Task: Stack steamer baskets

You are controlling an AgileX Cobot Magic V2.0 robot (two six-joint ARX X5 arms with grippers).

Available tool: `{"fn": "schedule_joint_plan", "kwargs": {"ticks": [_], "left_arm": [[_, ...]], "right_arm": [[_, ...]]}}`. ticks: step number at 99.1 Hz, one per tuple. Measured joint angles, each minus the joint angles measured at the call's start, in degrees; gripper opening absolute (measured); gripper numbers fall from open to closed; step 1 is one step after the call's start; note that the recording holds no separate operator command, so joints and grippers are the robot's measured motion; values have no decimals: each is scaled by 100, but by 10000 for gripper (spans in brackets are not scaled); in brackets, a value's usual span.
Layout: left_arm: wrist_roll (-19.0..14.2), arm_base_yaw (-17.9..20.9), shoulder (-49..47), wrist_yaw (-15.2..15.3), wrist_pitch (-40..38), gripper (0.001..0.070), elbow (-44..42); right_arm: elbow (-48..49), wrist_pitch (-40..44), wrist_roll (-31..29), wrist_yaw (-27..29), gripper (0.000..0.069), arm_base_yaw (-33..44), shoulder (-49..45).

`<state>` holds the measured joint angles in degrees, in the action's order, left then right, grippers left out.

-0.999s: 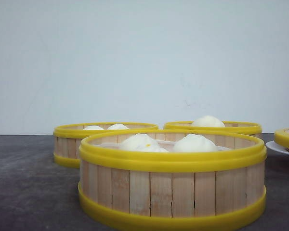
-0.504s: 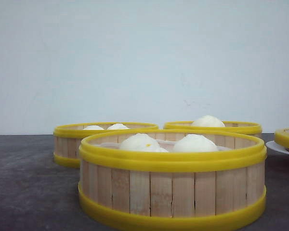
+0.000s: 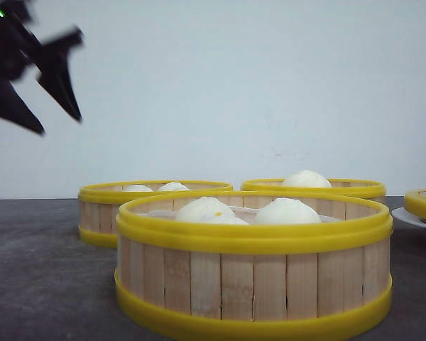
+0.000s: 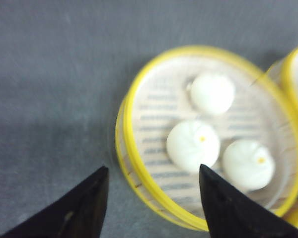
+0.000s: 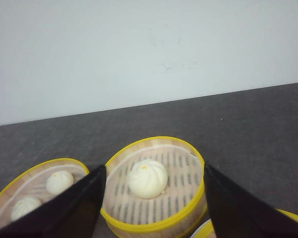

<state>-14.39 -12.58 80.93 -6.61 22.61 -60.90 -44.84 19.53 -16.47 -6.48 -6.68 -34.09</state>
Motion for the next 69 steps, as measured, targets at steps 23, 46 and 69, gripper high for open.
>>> {"fn": "schedule_joint_plan", "kwargs": {"ticks": [23, 46, 69], "left_arm": [[225, -164, 1421, 372, 490, 344, -955], [219, -195, 1932, 507, 485, 340, -1115], [166, -195, 2120, 518, 448, 261, -1130]], "right_arm": [[0, 125, 0, 0, 385, -125, -199], [0, 205, 20, 2, 385, -157, -223], [0, 210, 24, 26, 385, -157, -232]]}}
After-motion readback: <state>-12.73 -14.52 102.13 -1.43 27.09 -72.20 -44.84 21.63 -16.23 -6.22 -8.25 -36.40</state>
